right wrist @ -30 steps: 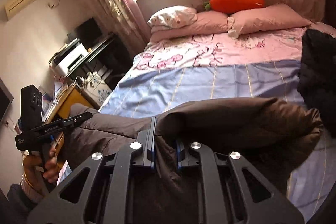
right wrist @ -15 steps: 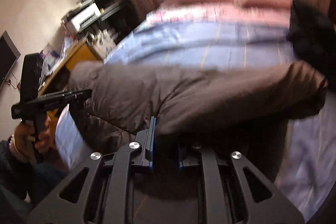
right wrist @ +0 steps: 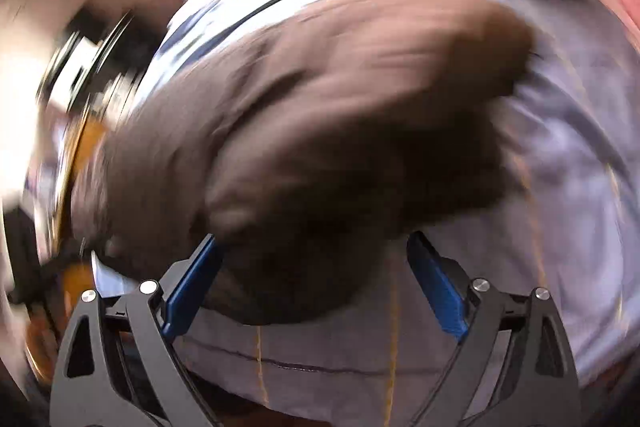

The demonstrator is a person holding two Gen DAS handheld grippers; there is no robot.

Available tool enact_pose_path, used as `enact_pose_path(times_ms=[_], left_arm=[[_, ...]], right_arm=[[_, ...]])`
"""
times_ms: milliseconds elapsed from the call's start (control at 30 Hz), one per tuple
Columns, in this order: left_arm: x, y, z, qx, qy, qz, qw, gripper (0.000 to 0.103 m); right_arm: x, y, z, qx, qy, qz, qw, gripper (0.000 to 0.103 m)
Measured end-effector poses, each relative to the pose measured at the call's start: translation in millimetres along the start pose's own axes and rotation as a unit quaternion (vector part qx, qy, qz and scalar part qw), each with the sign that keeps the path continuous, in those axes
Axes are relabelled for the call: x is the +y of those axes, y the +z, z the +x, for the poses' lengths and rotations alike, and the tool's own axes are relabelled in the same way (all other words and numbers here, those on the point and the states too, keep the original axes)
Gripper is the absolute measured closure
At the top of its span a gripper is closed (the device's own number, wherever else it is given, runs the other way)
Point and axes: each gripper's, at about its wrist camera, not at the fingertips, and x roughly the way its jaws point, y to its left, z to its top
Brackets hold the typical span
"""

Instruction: Fold large clothes

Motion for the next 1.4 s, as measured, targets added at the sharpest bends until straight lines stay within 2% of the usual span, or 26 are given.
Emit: enact_pose_path(times_ms=[33, 67, 133, 167, 200, 233, 267, 367, 433, 500, 600, 667, 733, 867, 1100, 1200, 1267, 1300, 1333, 1400], left_arm=[[2.2, -7.5, -12.5, -0.022, 0.022, -0.001, 0.9995, 0.027], [1.2, -11.4, -21.9, -0.045, 0.041, 0.008, 0.9981, 0.028], [-13.7, -16.5, -51.7, -0.118, 0.103, 0.050, 0.9864, 0.032], [-22.7, -16.1, -64.7, -0.150, 0.112, 0.066, 0.9801, 0.032], [-34.5, -11.7, -79.8, -0.186, 0.103, 0.082, 0.9738, 0.031], [-44.8, -4.6, -88.4, -0.206, 0.089, 0.094, 0.9700, 0.028], [-53.2, 2.9, -90.1, -0.207, 0.084, 0.099, 0.9696, 0.027], [-74.4, 40.1, -69.5, -0.178, 0.073, 0.103, 0.9760, 0.027], [-79.2, 53.8, -39.0, -0.133, 0.079, 0.097, 0.9832, 0.031], [-72.9, 48.7, -12.1, -0.102, 0.084, 0.088, 0.9873, 0.035], [-49.6, 33.6, 23.6, -0.040, 0.103, 0.069, 0.9914, 0.034], [-35.4, 24.5, 39.2, -0.001, 0.091, 0.049, 0.9946, 0.031], [-34.6, 19.4, 52.4, 0.014, 0.106, 0.066, 0.9920, 0.026], [-44.3, 13.5, 76.0, 0.018, 0.151, 0.091, 0.9841, 0.024], [-42.0, 19.0, 107.8, 0.029, 0.173, 0.090, 0.9803, 0.023], [-39.3, 24.0, 114.9, 0.034, 0.168, 0.083, 0.9818, 0.022], [-33.5, 27.2, 105.7, 0.018, 0.143, 0.053, 0.9882, 0.026], [-30.3, 25.3, 94.9, 0.009, 0.130, 0.036, 0.9908, 0.031], [-29.4, 21.3, 82.7, -0.001, 0.121, 0.027, 0.9923, 0.036], [-37.1, 10.5, 53.2, -0.035, 0.097, 0.038, 0.9940, 0.037]], right_arm=[[-8.7, -2.7, -9.4, -0.020, -0.001, 0.023, 1.000, 0.023], [-17.2, -4.7, -26.6, -0.061, -0.025, 0.051, 0.997, 0.028], [-8.9, -0.2, -53.3, -0.133, -0.076, 0.033, 0.988, 0.035], [2.8, 3.8, -63.7, -0.164, -0.087, 0.009, 0.983, 0.036], [13.9, 5.8, -69.3, -0.182, -0.089, -0.011, 0.979, 0.037], [34.6, 12.4, -72.9, -0.193, -0.085, -0.047, 0.976, 0.037], [53.0, 19.3, -69.9, -0.186, -0.079, -0.077, 0.976, 0.037], [92.0, 33.6, -39.7, -0.132, -0.053, -0.137, 0.980, 0.037], [108.7, 35.7, -3.2, -0.078, -0.070, -0.176, 0.979, 0.050], [111.9, 24.3, 15.1, -0.060, -0.089, -0.193, 0.975, 0.051], [90.6, -0.7, 37.1, -0.055, -0.143, -0.189, 0.970, 0.051], [80.9, -7.6, 49.3, -0.029, -0.142, -0.179, 0.973, 0.047], [75.7, -12.0, 61.3, -0.014, -0.146, -0.186, 0.971, 0.041], [64.8, -10.5, 82.6, -0.006, -0.150, -0.182, 0.972, 0.039], [62.2, -11.9, 99.5, 0.000, -0.168, -0.187, 0.968, 0.039], [65.2, -3.7, 111.0, 0.002, -0.172, -0.189, 0.967, 0.039], [66.9, 2.6, 109.2, -0.005, -0.160, -0.178, 0.971, 0.040], [66.2, 3.1, 100.0, -0.012, -0.149, -0.162, 0.975, 0.047], [67.4, 1.0, 87.1, -0.021, -0.141, -0.147, 0.979, 0.049], [76.8, -8.1, 58.8, -0.040, -0.110, -0.149, 0.982, 0.049]])
